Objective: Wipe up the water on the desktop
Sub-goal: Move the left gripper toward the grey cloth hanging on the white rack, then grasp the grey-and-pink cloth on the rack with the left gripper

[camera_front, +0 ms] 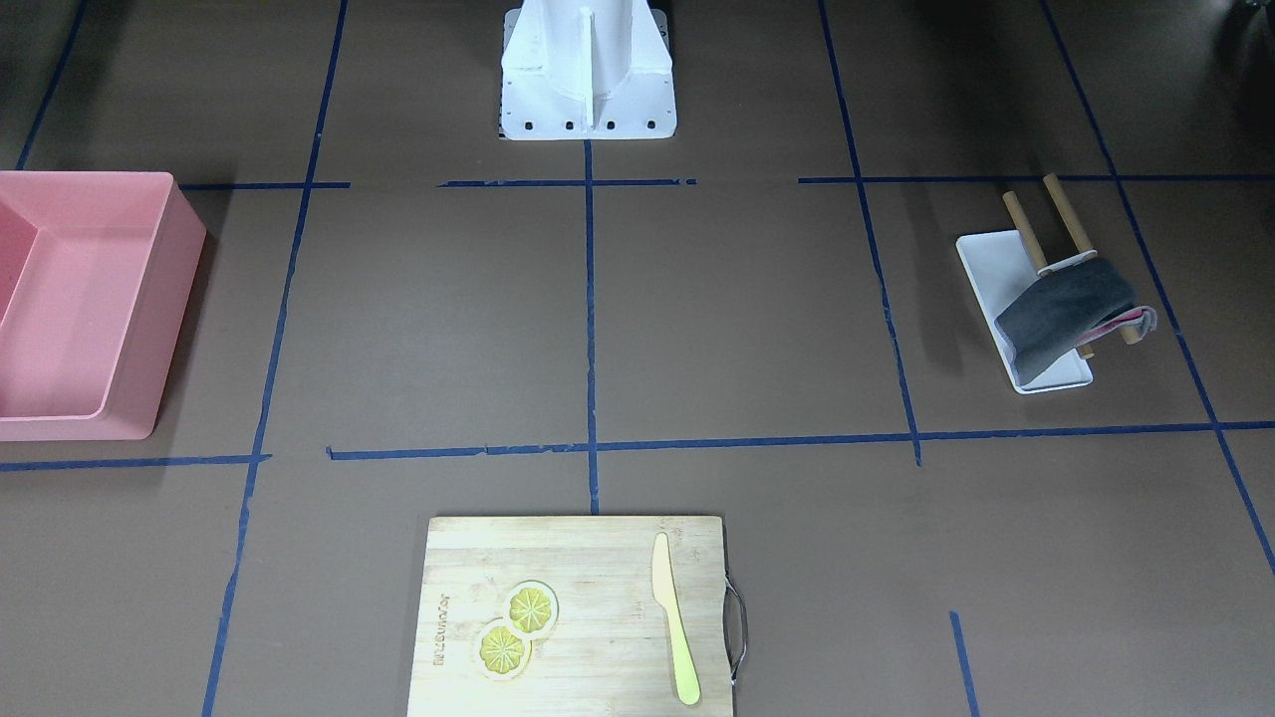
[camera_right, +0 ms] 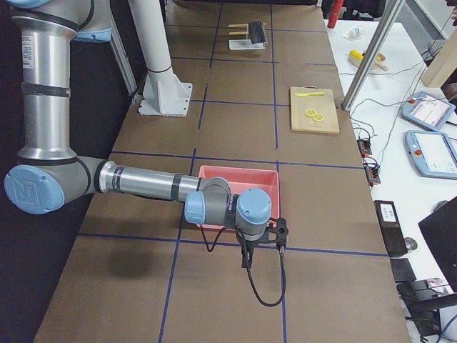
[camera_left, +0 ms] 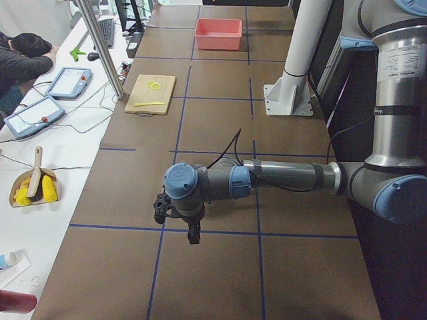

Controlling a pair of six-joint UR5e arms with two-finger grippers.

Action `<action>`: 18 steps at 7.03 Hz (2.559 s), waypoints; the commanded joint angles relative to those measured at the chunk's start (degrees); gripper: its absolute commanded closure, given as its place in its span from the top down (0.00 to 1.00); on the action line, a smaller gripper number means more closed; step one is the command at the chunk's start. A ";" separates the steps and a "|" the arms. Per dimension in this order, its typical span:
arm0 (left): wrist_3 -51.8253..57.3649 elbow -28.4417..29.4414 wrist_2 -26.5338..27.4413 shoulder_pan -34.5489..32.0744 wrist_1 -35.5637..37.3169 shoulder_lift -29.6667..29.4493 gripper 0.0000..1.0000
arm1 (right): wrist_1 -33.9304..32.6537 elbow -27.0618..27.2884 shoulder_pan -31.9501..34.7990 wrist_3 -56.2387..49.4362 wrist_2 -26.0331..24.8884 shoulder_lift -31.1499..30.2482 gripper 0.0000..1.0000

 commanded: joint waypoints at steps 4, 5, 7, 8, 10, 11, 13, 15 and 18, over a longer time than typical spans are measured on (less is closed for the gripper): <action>-0.24 -0.41 -0.25 -0.03 0.00 0.00 1.00 | 0.03 0.26 -0.03 0.10 0.00 0.63 1.00; -0.24 -0.50 -0.25 -0.03 0.00 0.00 1.00 | 0.03 0.08 -0.20 0.19 0.09 0.72 1.00; -0.42 -0.77 -0.34 -0.03 -0.09 0.00 1.00 | 0.12 0.43 -0.29 0.19 0.18 0.81 1.00; -0.42 -0.85 -0.43 0.06 -0.26 -0.09 1.00 | 0.03 0.34 -0.38 0.01 0.09 1.94 1.00; -1.03 -1.03 -2.08 0.06 -2.63 -0.09 1.00 | 0.03 0.52 -0.47 0.19 0.26 2.48 1.00; -3.90 -2.42 -6.45 0.06 -2.64 -0.35 1.00 | 0.03 1.22 -0.47 0.19 0.79 2.48 1.00; -5.95 -5.85 -9.03 0.93 -2.64 -0.35 1.00 | 0.03 1.40 -0.47 0.19 0.71 2.74 1.00; -17.22 -8.06 -12.47 4.69 -8.56 0.09 1.00 | -0.06 1.57 -0.47 0.89 0.88 2.65 1.00; -38.49 -6.13 -11.77 12.68 -31.23 4.13 1.00 | -0.06 1.57 -0.47 1.42 2.28 2.65 1.00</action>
